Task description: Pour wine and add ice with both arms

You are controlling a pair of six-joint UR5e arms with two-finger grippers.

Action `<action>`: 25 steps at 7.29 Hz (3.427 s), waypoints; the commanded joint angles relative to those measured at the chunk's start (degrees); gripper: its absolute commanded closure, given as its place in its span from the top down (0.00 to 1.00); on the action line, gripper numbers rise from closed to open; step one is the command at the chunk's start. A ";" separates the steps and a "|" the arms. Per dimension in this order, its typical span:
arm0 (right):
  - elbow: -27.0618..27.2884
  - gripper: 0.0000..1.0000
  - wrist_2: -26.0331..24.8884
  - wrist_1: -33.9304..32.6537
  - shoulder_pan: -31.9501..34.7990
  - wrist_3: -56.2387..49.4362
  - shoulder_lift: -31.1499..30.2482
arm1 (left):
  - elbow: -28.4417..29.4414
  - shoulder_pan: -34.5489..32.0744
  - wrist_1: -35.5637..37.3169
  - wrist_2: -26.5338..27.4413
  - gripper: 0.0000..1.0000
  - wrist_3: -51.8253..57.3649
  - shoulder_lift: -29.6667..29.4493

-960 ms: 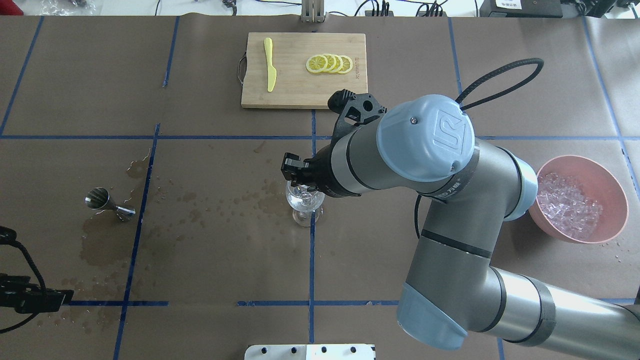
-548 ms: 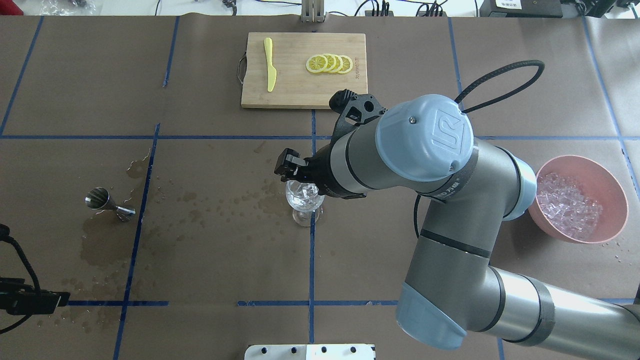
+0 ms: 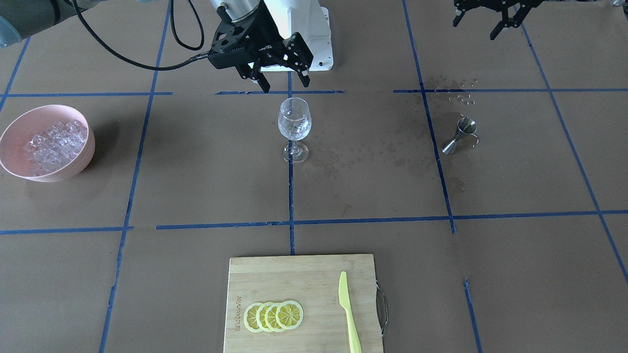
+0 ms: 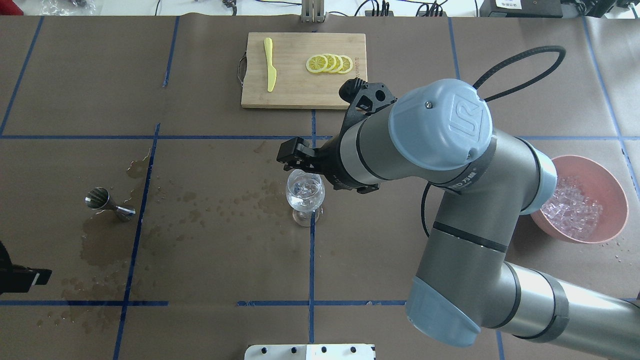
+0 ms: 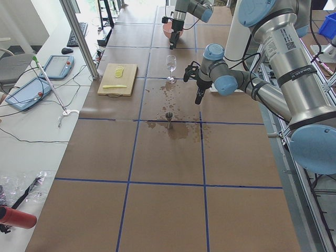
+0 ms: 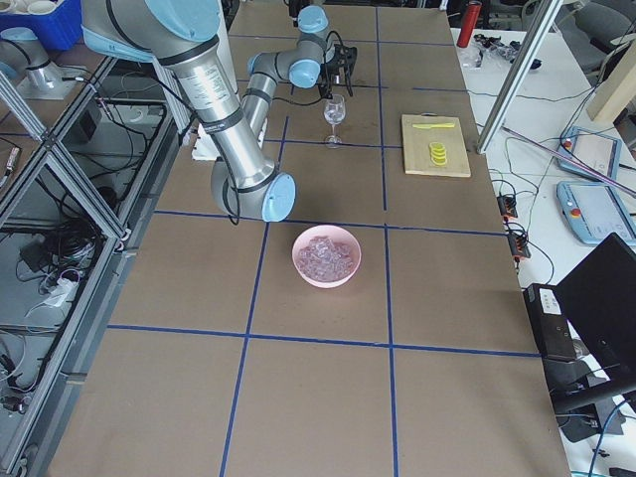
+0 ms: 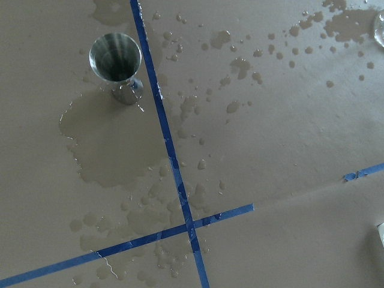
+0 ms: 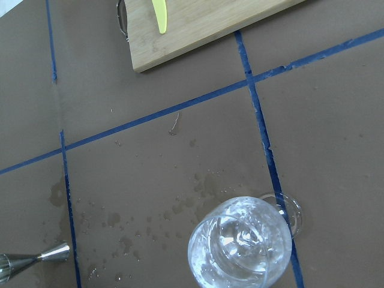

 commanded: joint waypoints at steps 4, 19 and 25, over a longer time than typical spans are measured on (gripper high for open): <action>3.40 1.00 1.71 -6.42 7.62 -8.63 -3.53 | 21.74 -30.16 0.52 -13.46 1.00 23.43 -17.03; -26.48 1.00 30.54 -5.19 55.79 -94.17 -31.49 | 51.35 -51.72 20.56 -13.63 1.00 51.68 -27.13; -27.36 1.00 32.82 -2.99 59.13 -93.91 -33.69 | 52.03 -50.76 20.92 -20.58 1.00 46.41 -24.19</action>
